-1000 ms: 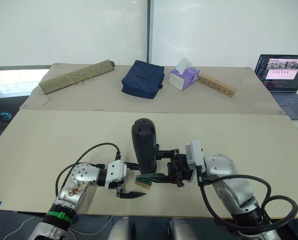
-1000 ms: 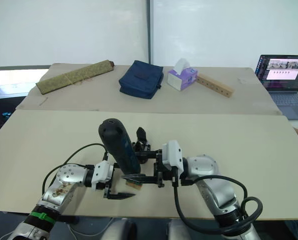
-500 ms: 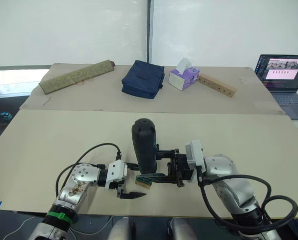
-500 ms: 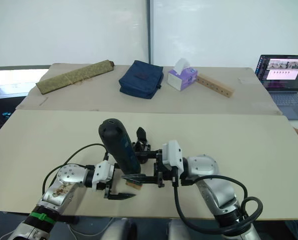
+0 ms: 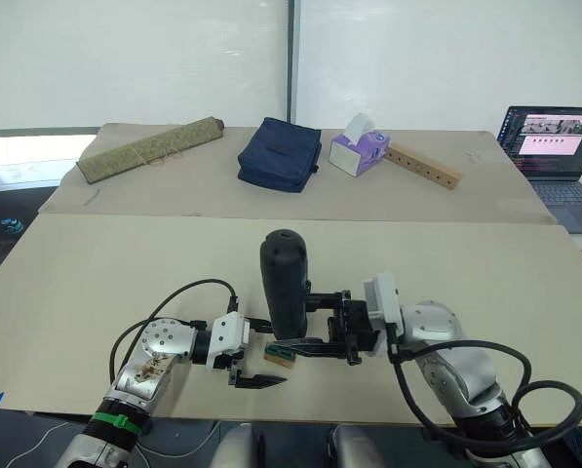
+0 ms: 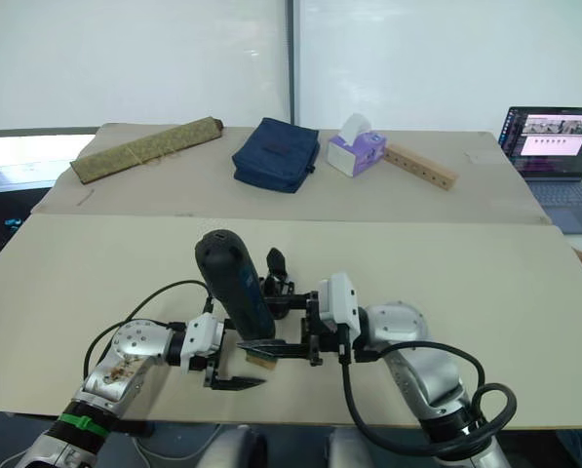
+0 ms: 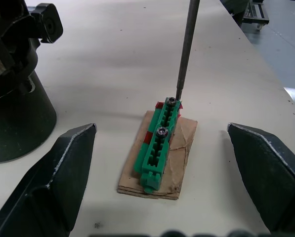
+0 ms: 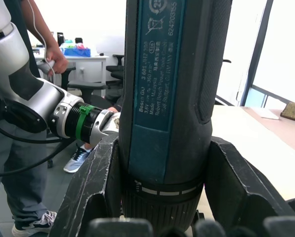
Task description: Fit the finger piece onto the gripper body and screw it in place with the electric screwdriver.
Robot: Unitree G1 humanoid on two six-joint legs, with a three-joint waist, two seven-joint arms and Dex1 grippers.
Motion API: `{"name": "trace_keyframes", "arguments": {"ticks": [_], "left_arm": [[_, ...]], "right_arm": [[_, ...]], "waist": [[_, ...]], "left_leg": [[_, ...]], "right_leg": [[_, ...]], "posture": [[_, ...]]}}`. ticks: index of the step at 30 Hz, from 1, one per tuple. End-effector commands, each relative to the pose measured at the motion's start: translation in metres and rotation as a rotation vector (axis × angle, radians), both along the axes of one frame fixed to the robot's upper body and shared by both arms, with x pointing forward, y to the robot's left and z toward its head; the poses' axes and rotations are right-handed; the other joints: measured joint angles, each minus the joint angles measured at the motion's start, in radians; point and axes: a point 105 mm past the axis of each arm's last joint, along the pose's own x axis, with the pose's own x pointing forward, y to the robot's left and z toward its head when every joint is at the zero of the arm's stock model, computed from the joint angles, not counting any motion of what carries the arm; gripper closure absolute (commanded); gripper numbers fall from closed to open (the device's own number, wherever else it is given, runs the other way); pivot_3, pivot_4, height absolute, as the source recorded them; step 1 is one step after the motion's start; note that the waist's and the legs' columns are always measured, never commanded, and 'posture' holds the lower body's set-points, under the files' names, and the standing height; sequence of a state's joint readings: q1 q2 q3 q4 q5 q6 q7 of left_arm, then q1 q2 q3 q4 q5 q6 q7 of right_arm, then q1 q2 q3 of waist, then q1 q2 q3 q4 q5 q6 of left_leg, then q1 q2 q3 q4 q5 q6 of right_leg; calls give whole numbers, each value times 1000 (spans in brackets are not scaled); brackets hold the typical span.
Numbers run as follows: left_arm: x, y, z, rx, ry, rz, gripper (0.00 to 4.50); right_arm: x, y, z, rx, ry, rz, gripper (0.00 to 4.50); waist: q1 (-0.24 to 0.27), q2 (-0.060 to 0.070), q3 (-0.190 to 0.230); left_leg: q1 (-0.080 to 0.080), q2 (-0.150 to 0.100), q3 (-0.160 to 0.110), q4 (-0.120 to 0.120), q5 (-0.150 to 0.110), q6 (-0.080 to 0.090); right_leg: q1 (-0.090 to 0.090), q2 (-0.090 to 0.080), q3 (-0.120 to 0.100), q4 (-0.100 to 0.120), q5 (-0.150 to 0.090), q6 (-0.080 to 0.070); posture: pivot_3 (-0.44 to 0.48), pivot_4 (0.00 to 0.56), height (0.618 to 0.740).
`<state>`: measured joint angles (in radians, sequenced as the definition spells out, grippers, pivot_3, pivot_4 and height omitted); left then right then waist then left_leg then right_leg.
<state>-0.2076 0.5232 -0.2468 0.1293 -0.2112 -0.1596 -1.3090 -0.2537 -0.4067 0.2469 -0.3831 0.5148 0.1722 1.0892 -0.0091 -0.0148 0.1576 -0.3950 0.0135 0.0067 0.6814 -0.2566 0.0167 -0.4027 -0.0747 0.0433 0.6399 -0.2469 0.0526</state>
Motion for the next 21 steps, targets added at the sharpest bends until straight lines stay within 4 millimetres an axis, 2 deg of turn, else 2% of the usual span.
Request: {"name": "trace_keyframes", "arguments": {"ticks": [1, 21], "left_arm": [[-10, -4, -16, 25, 59, -26, 0], [-10, -4, -18, 24, 59, -20, 0]], "right_arm": [[-5, -2, 17, 56, -54, 15, 2575], [0, -1, 17, 59, -54, 5, 2575]], "waist": [[0, 0, 0], [0, 0, 0]], "left_leg": [[0, 0, 0, 0, 0, 0], [0, 0, 0, 0, 0, 0]], "right_leg": [[0, 0, 0, 0, 0, 0], [0, 0, 0, 0, 0, 0]], "posture": [[0, 150, 740], [0, 150, 740]]}}
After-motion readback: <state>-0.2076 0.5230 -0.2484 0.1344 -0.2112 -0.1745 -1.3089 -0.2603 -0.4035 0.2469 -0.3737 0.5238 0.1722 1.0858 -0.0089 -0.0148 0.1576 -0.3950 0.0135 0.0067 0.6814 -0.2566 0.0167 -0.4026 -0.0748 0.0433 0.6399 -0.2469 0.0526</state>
